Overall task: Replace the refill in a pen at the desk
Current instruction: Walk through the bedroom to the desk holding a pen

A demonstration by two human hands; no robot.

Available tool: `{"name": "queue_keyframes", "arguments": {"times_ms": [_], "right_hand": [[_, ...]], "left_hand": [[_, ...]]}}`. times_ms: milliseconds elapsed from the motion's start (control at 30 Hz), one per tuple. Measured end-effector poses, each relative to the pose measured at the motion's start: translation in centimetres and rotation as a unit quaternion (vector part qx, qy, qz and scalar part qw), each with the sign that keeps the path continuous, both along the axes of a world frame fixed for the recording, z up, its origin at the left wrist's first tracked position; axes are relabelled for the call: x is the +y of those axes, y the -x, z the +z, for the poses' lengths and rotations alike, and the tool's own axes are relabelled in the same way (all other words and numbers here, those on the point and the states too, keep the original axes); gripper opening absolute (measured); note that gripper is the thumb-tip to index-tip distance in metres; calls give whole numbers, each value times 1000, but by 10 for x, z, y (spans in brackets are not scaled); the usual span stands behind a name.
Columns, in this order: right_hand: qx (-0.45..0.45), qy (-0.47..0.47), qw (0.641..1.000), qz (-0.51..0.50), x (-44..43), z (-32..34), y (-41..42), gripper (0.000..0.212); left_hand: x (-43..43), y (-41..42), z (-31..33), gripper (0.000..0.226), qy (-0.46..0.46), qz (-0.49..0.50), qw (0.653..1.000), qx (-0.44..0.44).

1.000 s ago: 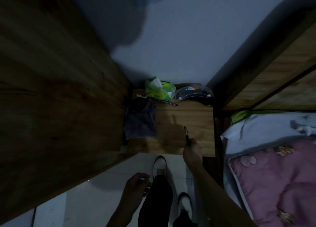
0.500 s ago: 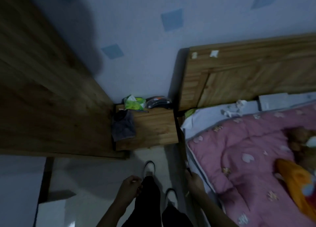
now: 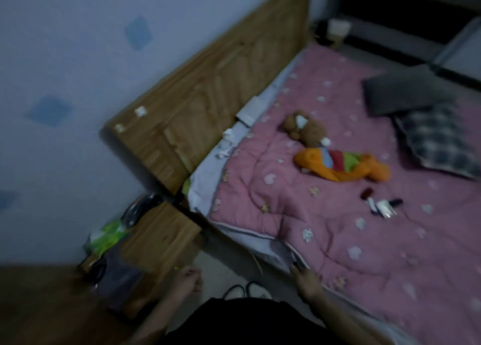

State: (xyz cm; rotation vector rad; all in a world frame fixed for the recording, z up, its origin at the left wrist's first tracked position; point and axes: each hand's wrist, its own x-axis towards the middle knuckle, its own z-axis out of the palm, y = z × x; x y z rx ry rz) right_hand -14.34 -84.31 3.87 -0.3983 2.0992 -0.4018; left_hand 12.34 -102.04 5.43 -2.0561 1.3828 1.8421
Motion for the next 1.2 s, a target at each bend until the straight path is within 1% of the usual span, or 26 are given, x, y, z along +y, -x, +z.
{"name": "queue_keyframes", "arguments": {"times_ms": [67, 167, 233, 333, 400, 500, 600, 700, 800, 867, 933, 1033, 1067, 1200], "right_hand": [[-1, 18, 996, -90, 24, 3, -11, 38], [-19, 24, 978, -208, 66, 2, -34, 47], [-30, 30, 953, -300, 96, 1, -51, 45], [-34, 25, 910, -413, 145, -5, -75, 43], [-43, 27, 868, -494, 182, -9, -95, 40], [-72, 33, 782, -618, 236, -12, -127, 36], [-74, 35, 704, -705, 287, -20, -162, 35], [-74, 41, 629, -772, 333, -28, -199, 34], [-71, 32, 575, -814, 380, -33, -225, 36], [-70, 33, 553, -830, 414, -35, -237, 36], [-70, 37, 539, -839, 448, -37, -246, 37], [-62, 52, 506, -859, 496, -34, -258, 36], [-61, 56, 494, -866, 511, -33, -261, 36], [-59, 73, 437, -894, 554, -35, -269, 37]], "left_hand": [[-8, 13, 5, 26, 6, -64, 998, -5], [-16, 34, 2, 26, 4, -157, 987, -15], [-15, 51, -6, 21, -2, -230, 973, -21], [2, 81, -19, 16, -17, -323, 946, -20], [20, 102, -25, 16, -18, -393, 919, -20], [58, 137, -28, 17, -17, -499, 866, -12], [104, 176, -27, 22, -3, -577, 817, 7], [163, 212, -22, 29, 21, -645, 763, 21], [231, 238, -15, 28, 33, -690, 723, 29], [281, 251, -10, 28, 43, -708, 703, 42], [331, 262, -4, 25, 49, -726, 683, 59], [403, 274, 3, 25, 59, -771, 629, 80], [424, 278, 5, 25, 59, -780, 617, 81], [497, 293, 7, 25, 53, -805, 586, 79]]}}
